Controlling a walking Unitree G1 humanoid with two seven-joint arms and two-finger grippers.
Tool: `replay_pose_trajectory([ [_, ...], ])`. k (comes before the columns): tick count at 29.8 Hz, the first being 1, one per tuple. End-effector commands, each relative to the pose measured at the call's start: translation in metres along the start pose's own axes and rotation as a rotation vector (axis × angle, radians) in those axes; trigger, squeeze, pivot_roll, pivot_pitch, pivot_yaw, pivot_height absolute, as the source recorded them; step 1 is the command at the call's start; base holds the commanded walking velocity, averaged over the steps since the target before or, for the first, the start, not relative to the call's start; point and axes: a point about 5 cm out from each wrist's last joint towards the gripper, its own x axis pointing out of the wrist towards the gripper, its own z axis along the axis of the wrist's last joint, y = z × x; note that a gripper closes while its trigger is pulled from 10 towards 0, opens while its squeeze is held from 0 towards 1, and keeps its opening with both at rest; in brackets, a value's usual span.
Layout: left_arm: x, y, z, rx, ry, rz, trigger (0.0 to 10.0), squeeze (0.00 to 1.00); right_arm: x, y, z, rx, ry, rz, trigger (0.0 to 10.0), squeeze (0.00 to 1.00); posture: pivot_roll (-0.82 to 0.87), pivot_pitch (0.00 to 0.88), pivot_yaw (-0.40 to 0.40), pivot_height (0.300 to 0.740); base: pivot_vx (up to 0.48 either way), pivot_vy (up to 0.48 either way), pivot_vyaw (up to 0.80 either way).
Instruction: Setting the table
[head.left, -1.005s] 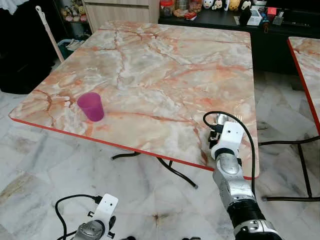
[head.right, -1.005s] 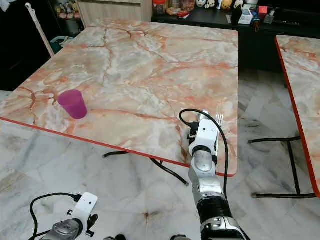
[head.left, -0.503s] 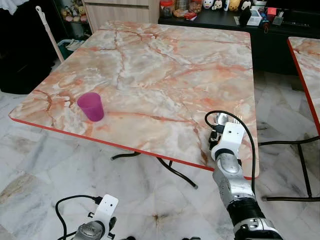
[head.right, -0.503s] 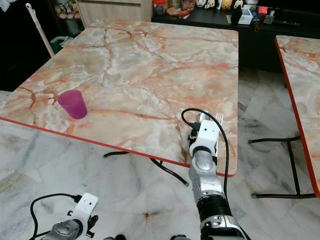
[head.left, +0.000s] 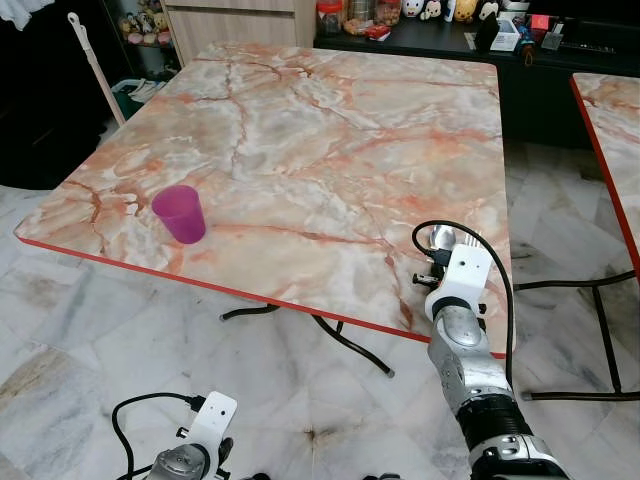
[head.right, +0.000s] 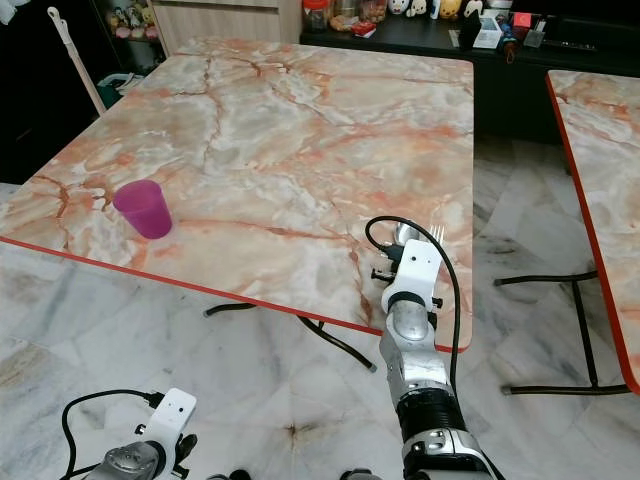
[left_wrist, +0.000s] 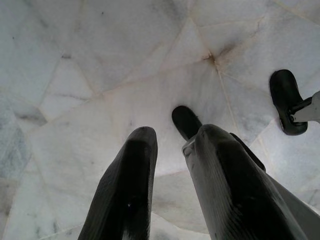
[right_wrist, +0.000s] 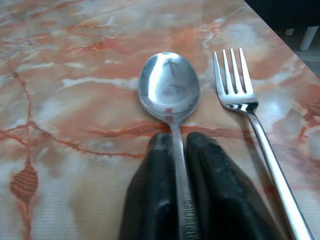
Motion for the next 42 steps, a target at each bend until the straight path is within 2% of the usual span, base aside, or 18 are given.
replay_pose_trajectory([
  [1,-0.001,-0.003,-0.011,-0.011,0.043,-0.010,10.0,0.00,-0.001,0.005,-0.009,0.005,0.048,0.029,0.0,0.00,-0.04,0.139,0.019,0.740,0.000,0.000,0.00],
  [10,-0.001,-0.003,-0.012,-0.005,0.048,-0.003,10.0,0.00,-0.002,0.011,-0.008,0.021,0.031,0.065,0.0,0.00,-0.05,0.138,0.018,0.740,0.000,0.000,0.00],
  [12,-0.001,-0.003,-0.012,-0.005,0.048,0.001,10.0,0.00,-0.003,0.015,0.000,0.004,-0.026,0.093,0.0,0.00,-0.05,0.137,0.018,0.740,0.000,0.000,0.00],
  [13,-0.001,-0.002,-0.012,-0.008,0.047,0.007,10.0,0.00,-0.005,0.022,0.012,-0.012,-0.114,0.139,0.0,0.00,-0.05,0.136,0.017,0.740,0.000,0.000,0.00],
  [14,-0.001,-0.002,-0.011,-0.009,0.046,0.010,10.0,0.00,-0.007,0.026,0.021,-0.007,-0.173,0.169,5.4,0.00,-0.05,0.133,0.016,0.740,0.000,0.000,0.00],
  [15,-0.001,-0.002,-0.011,-0.010,0.046,0.011,10.0,0.00,-0.008,0.029,0.028,0.003,-0.212,0.185,10.0,0.00,-0.05,0.133,0.016,0.740,0.000,0.000,0.00],
  [16,-0.001,-0.002,-0.011,-0.011,0.043,0.016,10.0,0.00,-0.010,0.033,0.039,0.025,-0.279,0.205,10.0,0.00,-0.05,0.131,0.014,0.740,0.000,0.000,0.00],
  [19,-0.001,0.000,-0.009,-0.024,0.034,0.032,10.0,0.00,-0.013,0.035,0.055,0.020,-0.378,0.216,10.0,0.00,-0.05,0.131,0.012,0.740,0.000,0.000,0.00],
  [24,-0.001,0.000,-0.008,-0.032,0.030,0.037,10.0,0.00,-0.014,0.035,0.060,0.023,-0.409,0.220,10.0,0.00,-0.05,0.130,0.011,0.740,0.000,0.000,0.00],
  [25,-0.001,0.000,-0.007,-0.027,0.023,0.046,10.0,0.00,-0.018,0.035,0.070,-0.016,-0.478,0.231,10.0,0.00,-0.06,0.132,0.008,0.740,0.000,-0.244,0.00],
  [27,-0.001,0.000,-0.006,-0.029,0.016,0.055,10.0,0.00,-0.021,0.035,0.077,-0.021,-0.531,0.244,10.0,0.00,-0.06,0.131,0.006,0.740,0.000,-0.322,0.00],
  [42,0.000,-0.002,-0.005,-0.038,0.011,0.055,10.0,0.00,-0.018,0.028,0.079,-0.024,-0.530,0.235,10.0,0.00,-0.06,0.129,0.001,0.740,0.000,-0.466,0.00],
])
